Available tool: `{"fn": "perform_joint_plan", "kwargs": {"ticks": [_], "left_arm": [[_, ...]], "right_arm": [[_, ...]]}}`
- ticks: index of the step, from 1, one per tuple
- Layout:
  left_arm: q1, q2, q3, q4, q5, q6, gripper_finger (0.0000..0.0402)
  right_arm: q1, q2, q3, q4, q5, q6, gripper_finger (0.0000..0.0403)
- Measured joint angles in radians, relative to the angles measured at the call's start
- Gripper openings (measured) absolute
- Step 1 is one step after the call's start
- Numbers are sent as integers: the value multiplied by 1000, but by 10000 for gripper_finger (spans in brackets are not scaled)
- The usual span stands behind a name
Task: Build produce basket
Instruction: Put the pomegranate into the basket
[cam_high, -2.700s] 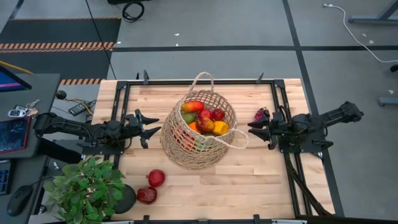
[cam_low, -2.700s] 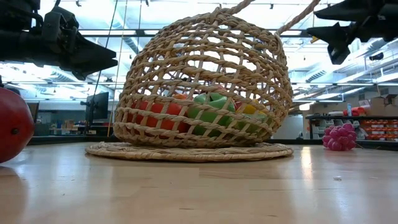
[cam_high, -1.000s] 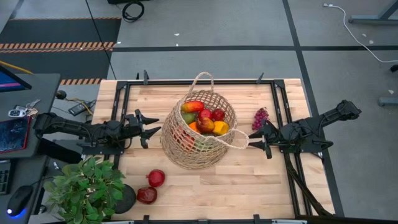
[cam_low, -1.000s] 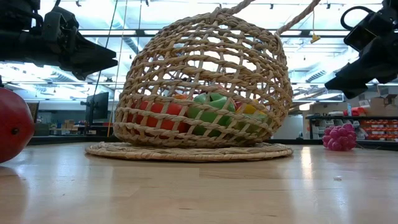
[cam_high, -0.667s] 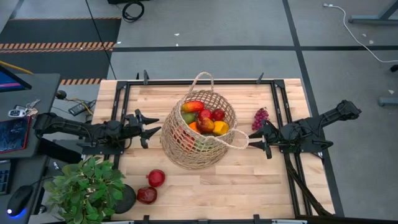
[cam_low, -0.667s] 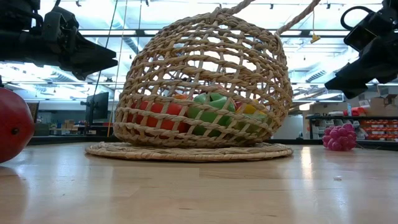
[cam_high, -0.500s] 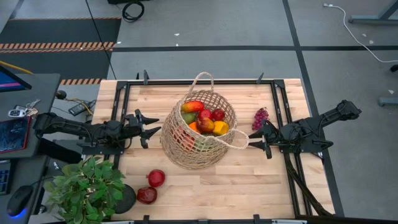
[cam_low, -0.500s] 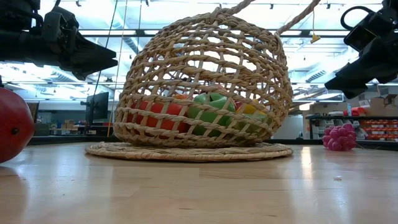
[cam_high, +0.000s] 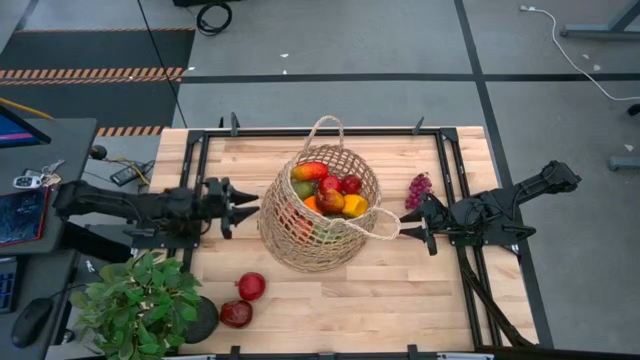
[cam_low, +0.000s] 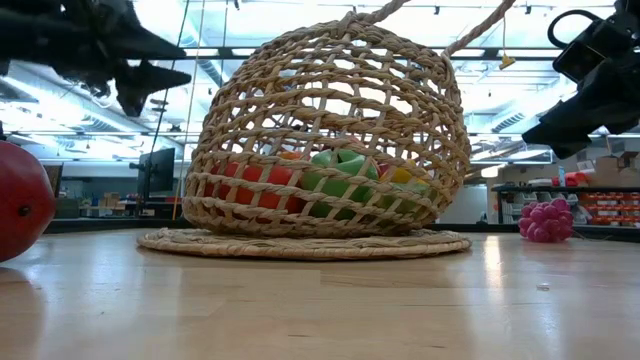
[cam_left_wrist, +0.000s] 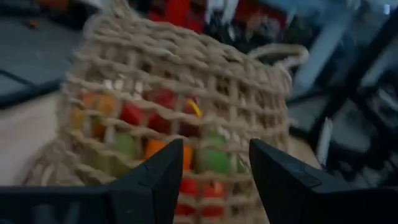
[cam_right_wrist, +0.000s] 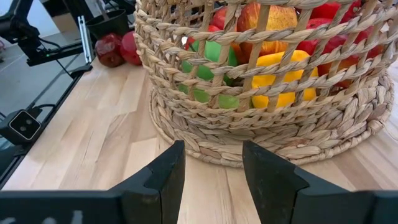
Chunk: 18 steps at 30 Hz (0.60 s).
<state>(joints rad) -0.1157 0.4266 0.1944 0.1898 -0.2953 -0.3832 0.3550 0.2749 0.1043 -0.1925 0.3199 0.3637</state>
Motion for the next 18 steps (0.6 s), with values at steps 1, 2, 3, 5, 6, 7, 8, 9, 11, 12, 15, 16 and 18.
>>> {"fn": "perform_joint_plan", "kwargs": {"ticks": [1, 2, 3, 5, 6, 7, 8, 9, 11, 12, 15, 16, 18], "left_arm": [[0, 1, 35, -64, 17, -10, 190], [0, 3, 75, -127, 38, -16, 189], [0, 9, 122, -196, 68, -20, 188], [0, 31, 214, -389, 150, -29, 185], [-2, 51, 250, -472, 203, -40, 183], [-7, 76, 275, -532, 254, -56, 182], [-21, 99, 289, -564, 301, -80, 180], [-41, 126, 293, -570, 338, -107, 179], [-99, 194, 289, -551, 373, -151, 176], [-131, 234, 288, -548, 375, -159, 176], [-217, 356, 292, -553, 377, -133, 176], [-243, 392, 301, -553, 377, -129, 176], [-292, 453, 324, -546, 375, -124, 176]], "right_arm": [[0, 0, 0, 0, 0, 0, 166], [0, 0, 0, 0, 0, 0, 166], [0, 0, 0, 0, 0, 0, 166], [0, 0, 0, 0, 0, 0, 166], [0, 0, 0, 0, 0, 0, 166], [0, 0, 0, 1, 0, 0, 166], [0, 0, 0, 2, 0, 0, 166], [0, 0, 0, 4, 0, 0, 166], [0, 0, 0, 4, 0, 0, 166], [0, 0, 0, 4, 0, 0, 166], [0, 0, 0, 4, 0, 0, 166], [0, 0, 0, 5, 0, 0, 166], [0, 0, 0, 4, 0, 0, 166]]}}
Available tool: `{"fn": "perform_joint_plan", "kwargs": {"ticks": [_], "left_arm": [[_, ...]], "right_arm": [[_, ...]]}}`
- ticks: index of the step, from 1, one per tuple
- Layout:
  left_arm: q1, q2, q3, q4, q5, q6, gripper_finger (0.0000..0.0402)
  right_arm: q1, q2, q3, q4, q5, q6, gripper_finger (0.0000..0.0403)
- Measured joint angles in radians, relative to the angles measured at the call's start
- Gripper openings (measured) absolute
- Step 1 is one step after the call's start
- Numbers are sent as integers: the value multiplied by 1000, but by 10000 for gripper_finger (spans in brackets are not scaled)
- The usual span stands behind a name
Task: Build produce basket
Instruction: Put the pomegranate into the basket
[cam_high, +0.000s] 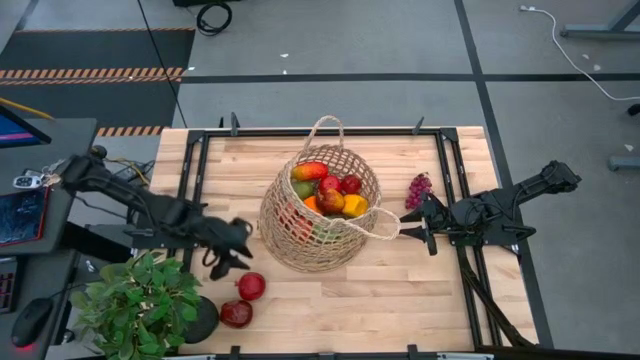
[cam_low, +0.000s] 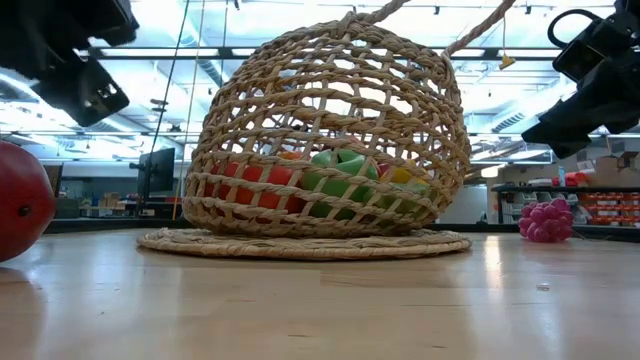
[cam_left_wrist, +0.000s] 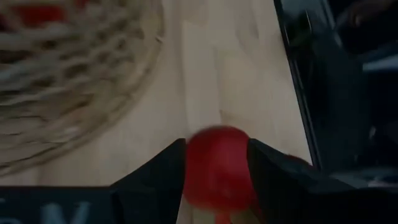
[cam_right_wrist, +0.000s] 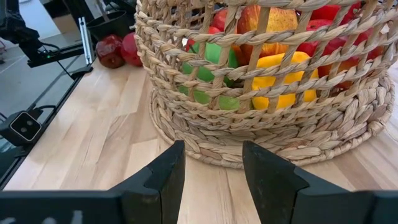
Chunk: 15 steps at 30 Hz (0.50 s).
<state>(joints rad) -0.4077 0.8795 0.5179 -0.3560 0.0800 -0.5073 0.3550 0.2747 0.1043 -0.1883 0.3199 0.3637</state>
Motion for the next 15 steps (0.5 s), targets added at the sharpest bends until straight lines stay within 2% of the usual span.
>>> {"fn": "perform_joint_plan", "kwargs": {"ticks": [4, 10, 12, 15], "left_arm": [[-93, 95, 67, -21, -48, 3, 176], [-229, 192, 204, -92, -215, 64, 176], [-272, 225, 224, -89, -235, 93, 176], [-312, 276, 225, -76, -256, 24, 184]], "right_arm": [[0, 0, 0, 1, 0, 0, 166], [0, 0, 0, 9, 0, 0, 166], [0, 0, 0, 11, 0, 0, 166], [0, 0, 0, 16, 0, 0, 166]]}}
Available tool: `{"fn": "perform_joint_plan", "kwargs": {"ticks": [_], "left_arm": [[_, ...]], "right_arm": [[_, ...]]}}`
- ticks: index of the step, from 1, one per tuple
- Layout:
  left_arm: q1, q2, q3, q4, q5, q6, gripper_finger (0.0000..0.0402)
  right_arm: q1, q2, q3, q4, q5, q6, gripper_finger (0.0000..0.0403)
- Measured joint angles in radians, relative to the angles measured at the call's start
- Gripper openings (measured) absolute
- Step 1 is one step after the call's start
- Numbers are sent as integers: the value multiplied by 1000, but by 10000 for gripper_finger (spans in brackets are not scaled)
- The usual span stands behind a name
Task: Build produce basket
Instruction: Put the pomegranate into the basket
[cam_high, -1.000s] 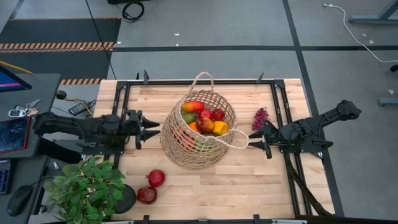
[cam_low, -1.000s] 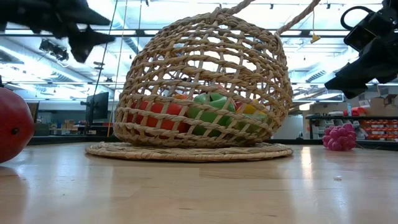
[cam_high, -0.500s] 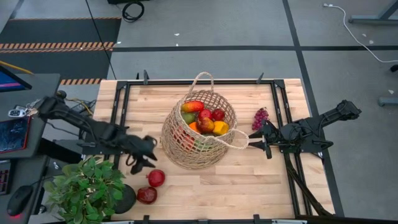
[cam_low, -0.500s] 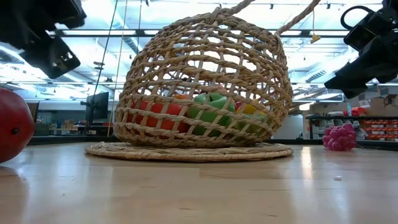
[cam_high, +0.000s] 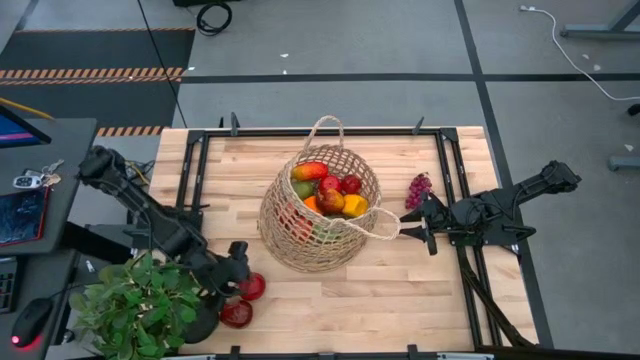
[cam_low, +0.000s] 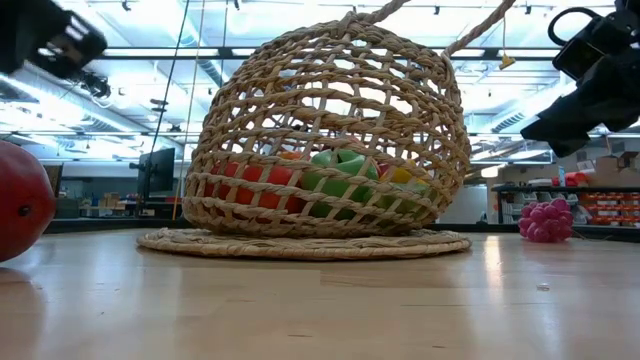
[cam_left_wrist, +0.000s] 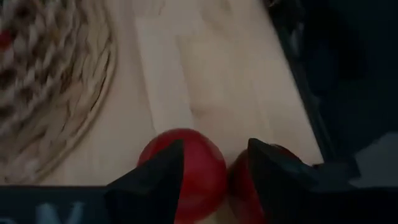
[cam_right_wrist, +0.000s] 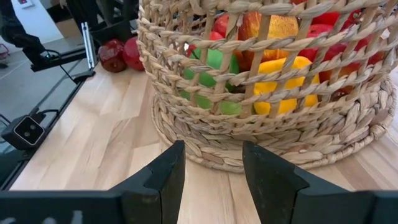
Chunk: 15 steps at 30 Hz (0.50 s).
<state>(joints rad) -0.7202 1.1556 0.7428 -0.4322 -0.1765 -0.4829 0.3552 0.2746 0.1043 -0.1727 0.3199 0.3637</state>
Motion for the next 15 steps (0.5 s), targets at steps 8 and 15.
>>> {"fn": "perform_joint_plan", "kwargs": {"ticks": [8, 15], "left_arm": [[-10, 86, 0, -2, 13, -69, 270], [-80, 90, 38, -10, -124, 50, 287]], "right_arm": [[0, 0, 0, 8, 0, 0, 166], [0, 0, 0, 18, 0, 0, 166]]}}
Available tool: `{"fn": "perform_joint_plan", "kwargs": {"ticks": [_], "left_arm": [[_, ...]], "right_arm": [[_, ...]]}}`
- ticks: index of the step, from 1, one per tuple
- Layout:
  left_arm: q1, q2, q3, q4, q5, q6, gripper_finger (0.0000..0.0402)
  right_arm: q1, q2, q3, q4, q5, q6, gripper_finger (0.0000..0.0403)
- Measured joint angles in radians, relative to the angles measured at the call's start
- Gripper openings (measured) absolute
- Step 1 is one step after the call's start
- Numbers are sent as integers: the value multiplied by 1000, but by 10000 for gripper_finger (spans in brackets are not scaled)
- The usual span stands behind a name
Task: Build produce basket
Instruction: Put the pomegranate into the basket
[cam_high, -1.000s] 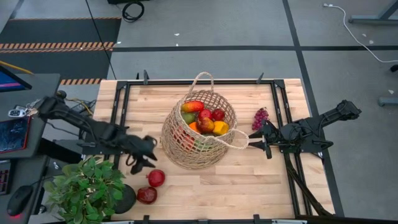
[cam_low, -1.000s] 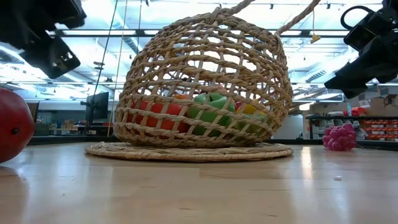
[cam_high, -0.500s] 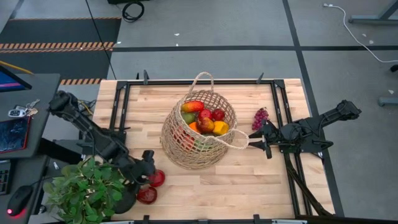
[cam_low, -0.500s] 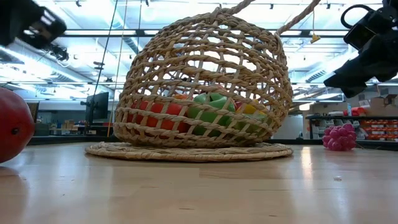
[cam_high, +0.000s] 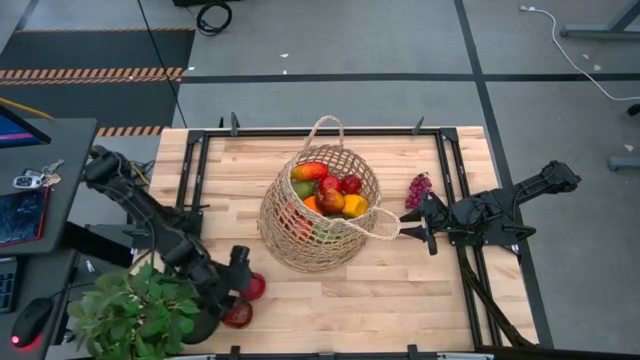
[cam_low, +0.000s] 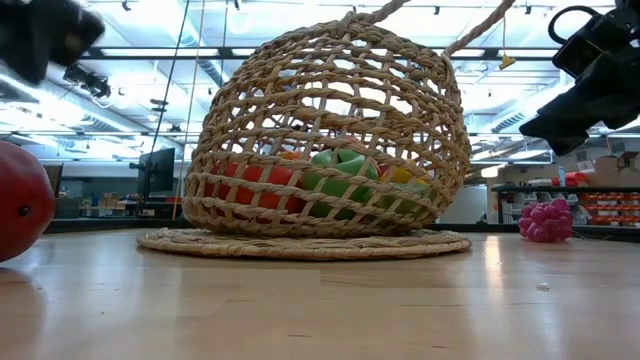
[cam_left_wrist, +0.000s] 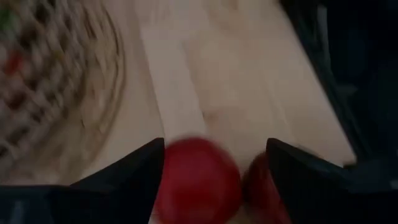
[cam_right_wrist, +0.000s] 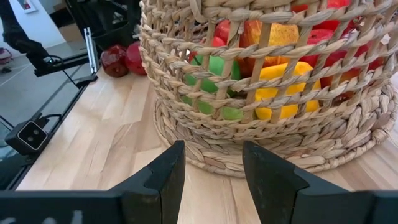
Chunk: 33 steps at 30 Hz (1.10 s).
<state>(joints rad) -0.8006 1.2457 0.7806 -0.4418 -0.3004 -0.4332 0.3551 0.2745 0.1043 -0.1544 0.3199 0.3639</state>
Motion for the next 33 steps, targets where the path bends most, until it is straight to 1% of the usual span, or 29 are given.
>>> {"fn": "perform_joint_plan", "kwargs": {"ticks": [3, 6, 9, 15, 20, 25, 33], "left_arm": [[-38, 0, 34, 2, -40, 26, 281], [-52, 0, 38, -9, -39, 15, 282], [-55, 0, 38, -49, -42, -19, 290], [-16, 5, 37, -63, -49, -53, 312], [33, 25, 35, -93, -48, -39, 314], [61, 58, 18, -98, -6, -27, 315], [65, 110, 19, -97, -5, -7, 315]], "right_arm": [[0, 0, 0, 5, 0, 0, 166], [0, 0, 0, 4, 0, 0, 166], [0, 0, 0, 4, 0, 0, 166], [0, 0, 0, 4, 0, 0, 166], [0, 0, 0, 4, 0, 0, 166], [0, 0, 0, 4, 0, 0, 166], [0, 0, 0, 4, 0, 0, 166]]}}
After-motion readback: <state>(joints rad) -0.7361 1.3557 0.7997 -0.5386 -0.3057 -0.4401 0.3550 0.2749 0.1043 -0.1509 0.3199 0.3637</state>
